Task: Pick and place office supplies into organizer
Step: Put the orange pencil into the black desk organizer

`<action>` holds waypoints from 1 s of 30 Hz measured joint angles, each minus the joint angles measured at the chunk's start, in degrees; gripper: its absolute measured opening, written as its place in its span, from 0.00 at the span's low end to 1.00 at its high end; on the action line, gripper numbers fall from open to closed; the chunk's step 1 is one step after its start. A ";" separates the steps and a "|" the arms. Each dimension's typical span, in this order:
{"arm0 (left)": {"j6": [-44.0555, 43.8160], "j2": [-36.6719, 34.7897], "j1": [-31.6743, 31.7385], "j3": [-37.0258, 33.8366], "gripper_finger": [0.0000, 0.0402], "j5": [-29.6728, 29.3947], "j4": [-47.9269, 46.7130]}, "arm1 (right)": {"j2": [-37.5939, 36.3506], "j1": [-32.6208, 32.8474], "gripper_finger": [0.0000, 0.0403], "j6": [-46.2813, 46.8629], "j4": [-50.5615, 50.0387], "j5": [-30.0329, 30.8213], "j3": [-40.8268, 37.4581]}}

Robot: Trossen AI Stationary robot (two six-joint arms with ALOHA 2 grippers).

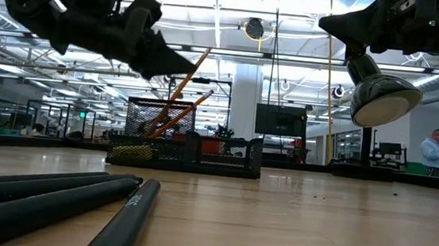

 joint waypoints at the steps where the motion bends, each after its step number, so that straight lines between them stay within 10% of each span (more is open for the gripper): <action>1: -0.50 0.00 0.03 -0.17 0.01 -0.53 -0.28 | 0.00 0.00 0.00 0.00 0.06 0.00 0.00; 30: -2.71 1.82 0.03 -0.14 0.08 -1.30 -6.39 | -0.01 -0.01 0.00 -0.17 1.49 0.04 0.00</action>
